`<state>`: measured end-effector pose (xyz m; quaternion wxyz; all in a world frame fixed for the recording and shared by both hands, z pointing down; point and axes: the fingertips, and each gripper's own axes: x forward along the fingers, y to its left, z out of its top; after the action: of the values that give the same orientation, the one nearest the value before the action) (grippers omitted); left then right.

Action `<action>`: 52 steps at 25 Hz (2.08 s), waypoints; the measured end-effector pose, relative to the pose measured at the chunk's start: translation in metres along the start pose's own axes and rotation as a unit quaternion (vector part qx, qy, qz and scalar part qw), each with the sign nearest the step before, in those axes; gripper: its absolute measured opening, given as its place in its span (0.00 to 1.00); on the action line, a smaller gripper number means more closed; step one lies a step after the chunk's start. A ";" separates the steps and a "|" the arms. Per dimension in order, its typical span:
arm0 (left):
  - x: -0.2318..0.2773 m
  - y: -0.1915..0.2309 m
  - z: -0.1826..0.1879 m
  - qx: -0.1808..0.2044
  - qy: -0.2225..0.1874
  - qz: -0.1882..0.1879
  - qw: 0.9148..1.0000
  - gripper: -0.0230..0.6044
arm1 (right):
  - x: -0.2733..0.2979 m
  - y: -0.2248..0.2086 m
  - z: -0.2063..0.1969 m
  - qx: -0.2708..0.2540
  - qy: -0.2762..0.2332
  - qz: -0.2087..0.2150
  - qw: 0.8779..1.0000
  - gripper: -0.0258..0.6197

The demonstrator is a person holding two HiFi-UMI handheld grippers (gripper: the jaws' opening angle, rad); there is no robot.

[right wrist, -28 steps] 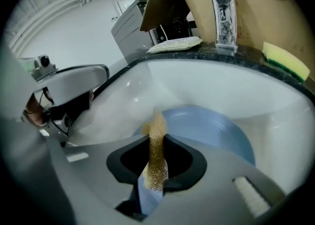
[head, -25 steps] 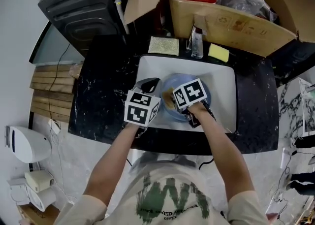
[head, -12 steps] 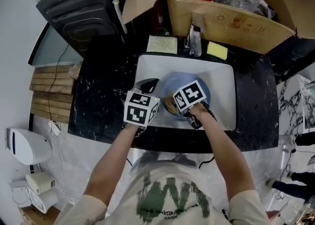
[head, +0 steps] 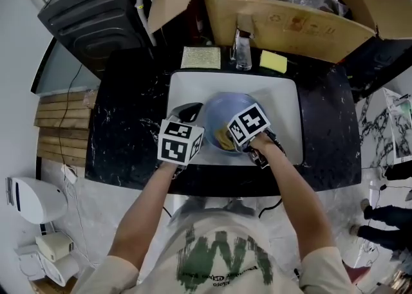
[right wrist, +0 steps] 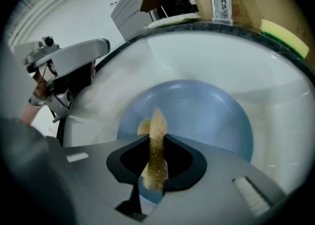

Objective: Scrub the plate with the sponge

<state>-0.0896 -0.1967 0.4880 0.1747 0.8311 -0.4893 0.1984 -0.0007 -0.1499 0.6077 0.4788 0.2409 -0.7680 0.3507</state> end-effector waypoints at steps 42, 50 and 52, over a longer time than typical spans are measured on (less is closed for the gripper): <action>0.008 -0.001 0.020 -0.004 -0.015 0.001 1.000 0.04 | -0.070 -0.096 0.007 0.025 -0.090 -0.128 0.987 0.15; 0.007 -0.005 0.039 -0.005 -0.030 0.000 1.000 0.04 | -0.125 -0.094 0.036 0.027 -0.184 -0.150 0.971 0.15; 0.006 -0.005 0.044 -0.005 -0.034 0.000 0.999 0.04 | -0.141 -0.092 0.044 0.024 -0.209 -0.157 0.965 0.15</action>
<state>-0.0753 -0.2204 0.4523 0.1623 0.8363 -0.4960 0.1681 0.0993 -0.2381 0.4954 0.3504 0.4380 -0.7949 0.2313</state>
